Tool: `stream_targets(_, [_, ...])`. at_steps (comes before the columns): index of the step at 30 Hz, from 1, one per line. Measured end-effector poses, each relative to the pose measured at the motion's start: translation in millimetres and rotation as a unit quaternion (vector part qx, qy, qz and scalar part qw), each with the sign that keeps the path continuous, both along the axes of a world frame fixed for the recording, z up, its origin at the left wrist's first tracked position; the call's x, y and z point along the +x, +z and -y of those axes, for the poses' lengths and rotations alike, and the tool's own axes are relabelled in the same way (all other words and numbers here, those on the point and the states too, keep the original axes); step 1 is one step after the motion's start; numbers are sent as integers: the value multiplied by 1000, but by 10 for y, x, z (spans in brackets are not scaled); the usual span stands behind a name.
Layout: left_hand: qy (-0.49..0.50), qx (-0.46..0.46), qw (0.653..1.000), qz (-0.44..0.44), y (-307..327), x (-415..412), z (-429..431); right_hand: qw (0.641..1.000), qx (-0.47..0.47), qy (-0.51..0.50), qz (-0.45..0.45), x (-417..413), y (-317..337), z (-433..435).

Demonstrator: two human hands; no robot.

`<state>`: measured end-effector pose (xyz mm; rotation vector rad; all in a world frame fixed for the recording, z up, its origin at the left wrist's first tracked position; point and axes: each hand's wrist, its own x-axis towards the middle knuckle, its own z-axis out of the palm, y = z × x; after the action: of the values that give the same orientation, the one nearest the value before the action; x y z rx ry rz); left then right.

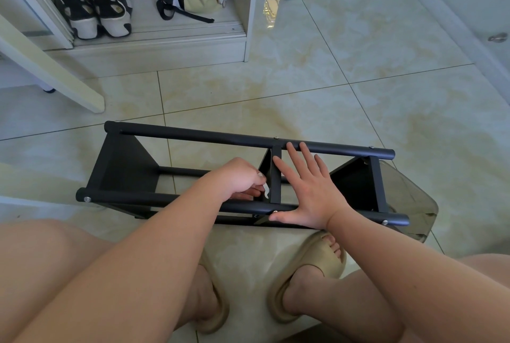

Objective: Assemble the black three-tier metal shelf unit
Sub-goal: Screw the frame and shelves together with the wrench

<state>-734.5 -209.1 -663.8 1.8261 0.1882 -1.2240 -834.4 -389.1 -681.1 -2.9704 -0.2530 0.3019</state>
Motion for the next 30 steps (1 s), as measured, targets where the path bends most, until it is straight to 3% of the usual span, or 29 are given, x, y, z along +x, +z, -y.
stream_targets(4, [-6,29,999,37,14,-20,55,1000,3,0,-1,2,3,3])
stream_targets(9, [44,37,998,-4,63,-24,156,1000,5,-2,-1,3,0,1])
stream_targets(17, [-14,61,998,5,97,4,96,1000,6,-2,3,8,-2,4])
stream_targets(23, [60,46,997,-21,67,-18,143,1000,6,-3,0,14,-6,1])
stream_targets(30, [31,50,997,-43,63,-34,131,1000,2,-1,-4,3,10,-6])
